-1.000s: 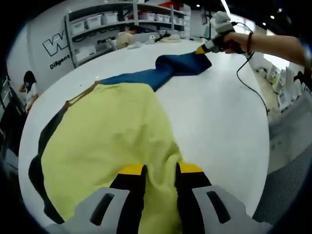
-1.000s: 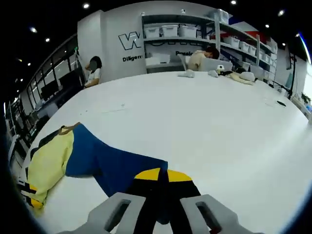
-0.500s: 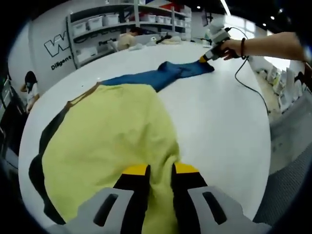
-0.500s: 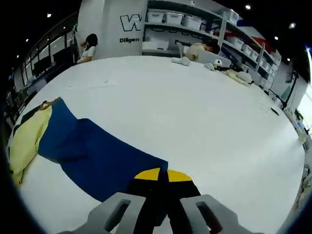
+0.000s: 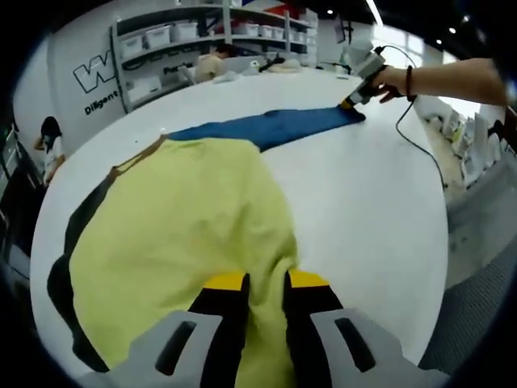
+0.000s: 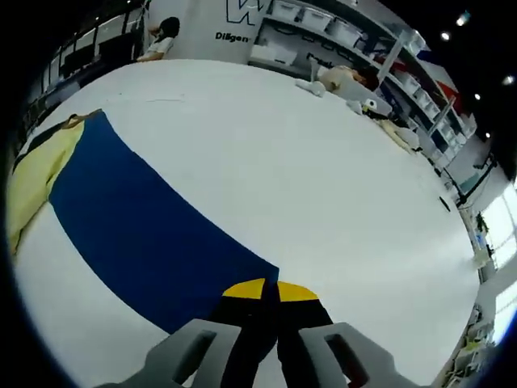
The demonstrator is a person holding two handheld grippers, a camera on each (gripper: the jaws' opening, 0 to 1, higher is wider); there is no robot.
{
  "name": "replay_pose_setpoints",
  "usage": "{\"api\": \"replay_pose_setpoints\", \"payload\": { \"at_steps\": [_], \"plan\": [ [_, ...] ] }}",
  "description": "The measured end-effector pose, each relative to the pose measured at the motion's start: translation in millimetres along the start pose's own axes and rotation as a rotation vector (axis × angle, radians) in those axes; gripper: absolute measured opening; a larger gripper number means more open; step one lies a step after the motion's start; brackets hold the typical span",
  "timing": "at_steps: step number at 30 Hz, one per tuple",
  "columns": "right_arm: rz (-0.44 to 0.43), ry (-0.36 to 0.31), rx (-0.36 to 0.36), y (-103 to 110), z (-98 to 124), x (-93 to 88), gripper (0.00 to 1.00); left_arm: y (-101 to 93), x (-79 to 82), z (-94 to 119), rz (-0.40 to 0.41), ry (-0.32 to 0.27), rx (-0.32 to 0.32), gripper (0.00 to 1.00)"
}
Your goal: Fold the garment on the visible template until the final outline fits inside the template.
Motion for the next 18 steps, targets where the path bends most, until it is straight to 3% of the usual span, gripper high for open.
{"api": "replay_pose_setpoints", "payload": {
  "at_steps": [7, 10, 12, 18],
  "plan": [
    [-0.031, -0.028, -0.010, 1.6, 1.5, 1.5, 0.00, 0.1, -0.4, 0.5, -0.004, 0.004, -0.002, 0.17],
    [-0.159, -0.122, 0.027, 5.3, 11.4, 12.8, 0.15, -0.1, 0.4, 1.9, -0.003, 0.006, -0.011, 0.15],
    [-0.209, -0.151, 0.067, 11.6, 18.8, 16.4, 0.26, 1.2, 3.7, 6.2, 0.000, -0.010, -0.022, 0.10],
    [-0.209, -0.247, 0.159, 38.4, 46.5, 27.2, 0.37, 9.4, 20.4, 18.6, 0.053, -0.072, -0.082, 0.05]
  ]
}}
Point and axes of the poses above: the point that each gripper's makers call its tool centre point, and the gripper's own axes: z roughly backward along the fingers, y roughly to its left, x roughly out of its top, the point moved 2 cm from there along z, roughly backward along the fingers, and after that the axes turned 6 degrees about y, right-handed, at the moved point
